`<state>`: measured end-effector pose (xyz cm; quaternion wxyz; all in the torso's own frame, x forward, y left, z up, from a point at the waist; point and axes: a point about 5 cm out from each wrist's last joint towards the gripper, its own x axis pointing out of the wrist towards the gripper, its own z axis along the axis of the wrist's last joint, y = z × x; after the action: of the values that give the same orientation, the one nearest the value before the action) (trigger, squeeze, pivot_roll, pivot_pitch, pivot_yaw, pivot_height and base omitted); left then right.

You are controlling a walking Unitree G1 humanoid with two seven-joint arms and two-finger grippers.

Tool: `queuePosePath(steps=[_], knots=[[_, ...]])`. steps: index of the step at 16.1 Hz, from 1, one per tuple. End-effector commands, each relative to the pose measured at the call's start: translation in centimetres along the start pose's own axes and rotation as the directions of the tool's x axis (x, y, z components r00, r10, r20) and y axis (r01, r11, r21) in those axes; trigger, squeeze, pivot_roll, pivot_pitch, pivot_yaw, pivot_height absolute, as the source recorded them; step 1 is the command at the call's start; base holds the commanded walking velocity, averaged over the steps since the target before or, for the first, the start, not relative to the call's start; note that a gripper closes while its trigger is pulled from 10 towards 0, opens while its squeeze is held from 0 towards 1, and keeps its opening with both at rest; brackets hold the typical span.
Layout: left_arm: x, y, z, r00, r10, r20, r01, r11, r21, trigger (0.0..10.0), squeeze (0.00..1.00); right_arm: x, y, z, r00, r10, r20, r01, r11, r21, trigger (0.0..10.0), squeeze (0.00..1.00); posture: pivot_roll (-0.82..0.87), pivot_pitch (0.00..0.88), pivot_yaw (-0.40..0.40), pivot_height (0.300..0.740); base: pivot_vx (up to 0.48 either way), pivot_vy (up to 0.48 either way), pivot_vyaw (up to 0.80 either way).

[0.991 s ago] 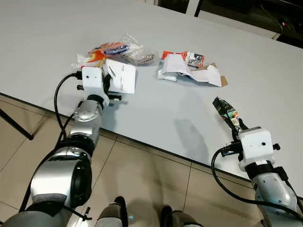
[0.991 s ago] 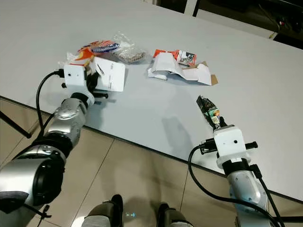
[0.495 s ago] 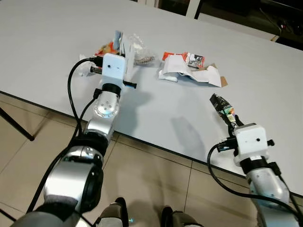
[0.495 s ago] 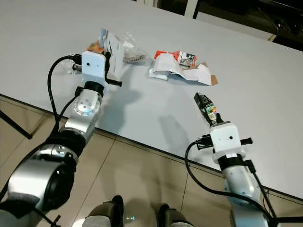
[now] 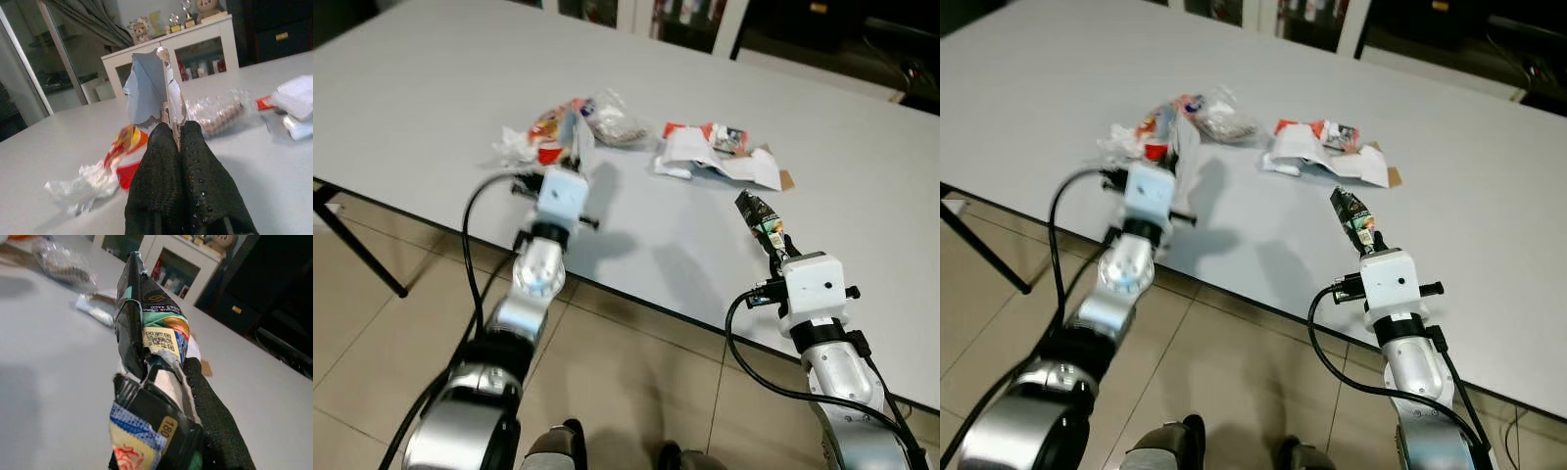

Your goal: Picking trash to rubbish bin

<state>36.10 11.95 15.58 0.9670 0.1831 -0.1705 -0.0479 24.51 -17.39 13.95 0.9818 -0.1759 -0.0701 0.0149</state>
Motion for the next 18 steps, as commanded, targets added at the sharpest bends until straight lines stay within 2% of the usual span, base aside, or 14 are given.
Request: queuePosePath(steps=[1, 2, 3, 4, 5, 6, 18], knots=[[-0.7, -0.3, 0.0, 1.0, -0.013, -0.004, 0.013, 1.0, 0.005, 0.7, 0.0, 0.0, -0.4, -0.3, 1.0, -0.022, -0.002, 0.022, 1.0, -0.01, 10.0, 0.0, 0.14, 0.098, -0.054, 0.74, 0.0, 0.0, 0.0], [-0.9, -0.3, -0.1, 1.0, -0.015, -0.011, 0.015, 1.0, 0.002, 0.7, 0.0, 0.1, -0.4, -0.3, 1.0, -0.024, -0.001, 0.024, 1.0, -0.009, 10.0, 0.0, 0.14, 0.098, -0.054, 0.74, 0.0, 0.0, 0.0], [-1.0, -0.2, -0.1, 1.0, -0.003, -0.021, 0.003, 1.0, 0.005, 4.9, 0.0, 0.2, -0.3, -0.4, 1.0, -0.021, -0.001, 0.021, 1.0, -0.022, 10.0, 0.0, 0.15, 0.092, -0.057, 0.74, 0.0, 0.0, 0.8], [-1.0, -0.2, 0.3, 1.0, 0.0, -0.007, 0.0, 1.0, 0.009, 4.7, 0.0, 0.3, -0.1, -0.4, 1.0, -0.019, 0.0, 0.019, 1.0, -0.017, 10.0, 0.0, 0.15, 0.09, -0.057, 0.74, 0.0, 0.0, 0.8], [-1.1, -0.2, 0.7, 1.0, 0.002, 0.006, -0.002, 1.0, 0.015, 7.9, 0.0, 0.3, 0.1, -0.4, 1.0, -0.016, 0.003, 0.016, 1.0, -0.012, 10.0, 0.0, 0.16, 0.089, -0.058, 0.74, 0.0, 0.0, 0.8], [-1.1, -0.2, 0.7, 1.0, 0.001, 0.005, -0.001, 1.0, 0.016, 10.0, 0.0, 0.3, 0.1, -0.4, 1.0, -0.015, 0.004, 0.015, 1.0, -0.011, 10.0, 0.0, 0.16, 0.089, -0.058, 0.74, 0.0, 0.0, 0.8], [-1.0, -0.5, 1.1, 0.998, -0.019, -0.057, 0.017, 0.999, -0.042, 10.0, 0.0, 0.9, 0.8, -0.2, 1.0, -0.003, 0.03, 0.003, 1.0, 0.006, 10.0, 0.0, 0.18, 0.082, -0.048, 0.74, 0.0, 0.0, 0.8]])
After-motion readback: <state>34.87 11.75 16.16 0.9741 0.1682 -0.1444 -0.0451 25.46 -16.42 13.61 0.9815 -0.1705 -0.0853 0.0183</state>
